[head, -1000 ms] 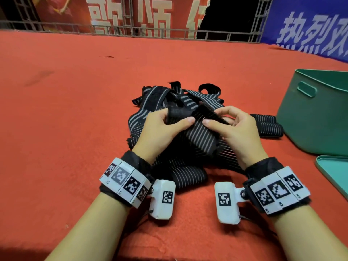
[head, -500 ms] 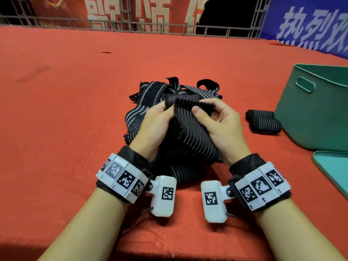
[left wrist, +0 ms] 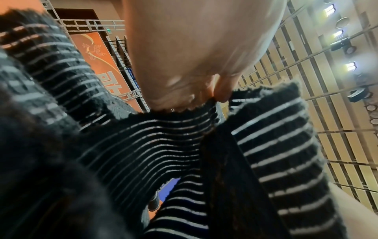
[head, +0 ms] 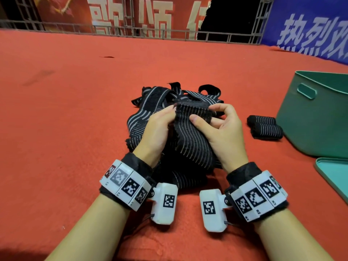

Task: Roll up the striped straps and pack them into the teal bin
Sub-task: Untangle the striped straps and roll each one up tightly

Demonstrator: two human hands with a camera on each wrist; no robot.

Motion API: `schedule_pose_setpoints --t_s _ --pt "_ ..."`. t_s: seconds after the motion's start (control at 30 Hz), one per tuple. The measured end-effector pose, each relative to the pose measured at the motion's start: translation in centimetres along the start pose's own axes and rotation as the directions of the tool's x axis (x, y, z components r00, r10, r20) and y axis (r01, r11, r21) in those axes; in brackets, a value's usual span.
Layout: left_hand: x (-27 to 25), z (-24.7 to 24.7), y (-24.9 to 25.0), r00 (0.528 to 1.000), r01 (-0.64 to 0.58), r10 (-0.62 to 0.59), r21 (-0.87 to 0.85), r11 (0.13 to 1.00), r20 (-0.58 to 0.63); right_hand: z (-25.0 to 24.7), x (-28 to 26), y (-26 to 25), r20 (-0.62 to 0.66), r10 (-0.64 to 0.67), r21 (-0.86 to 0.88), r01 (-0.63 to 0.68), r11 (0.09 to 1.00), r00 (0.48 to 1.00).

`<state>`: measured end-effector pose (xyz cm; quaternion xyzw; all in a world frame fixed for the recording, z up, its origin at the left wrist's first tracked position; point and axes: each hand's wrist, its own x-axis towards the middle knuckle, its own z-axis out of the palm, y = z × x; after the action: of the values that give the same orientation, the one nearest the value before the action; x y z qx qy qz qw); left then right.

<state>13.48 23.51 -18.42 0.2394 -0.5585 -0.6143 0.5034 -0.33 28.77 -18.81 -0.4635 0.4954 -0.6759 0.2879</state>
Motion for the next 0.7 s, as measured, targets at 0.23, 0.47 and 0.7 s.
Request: schedule_pose_setpoints --t_s 0.23,0.47,0.7 --pt "-0.2 0.3 0.1 0.996 0.080 -0.083 -0.088 0.993 -0.029 -0.2 -0.2 -0.6 -0.027 -0.040 -0.123 0.036 0.992 0.999" --pt "-0.2 0.0 -0.5 0.999 -0.002 0.005 0.097 0.995 -0.031 -0.4 -0.2 -0.6 -0.059 -0.035 -0.110 0.028 0.994 0.998" --pt "-0.5 0.2 -0.1 1.000 -0.003 0.005 0.119 0.993 -0.019 -0.6 0.3 0.3 -0.067 0.064 0.046 -0.061 0.997 0.996"
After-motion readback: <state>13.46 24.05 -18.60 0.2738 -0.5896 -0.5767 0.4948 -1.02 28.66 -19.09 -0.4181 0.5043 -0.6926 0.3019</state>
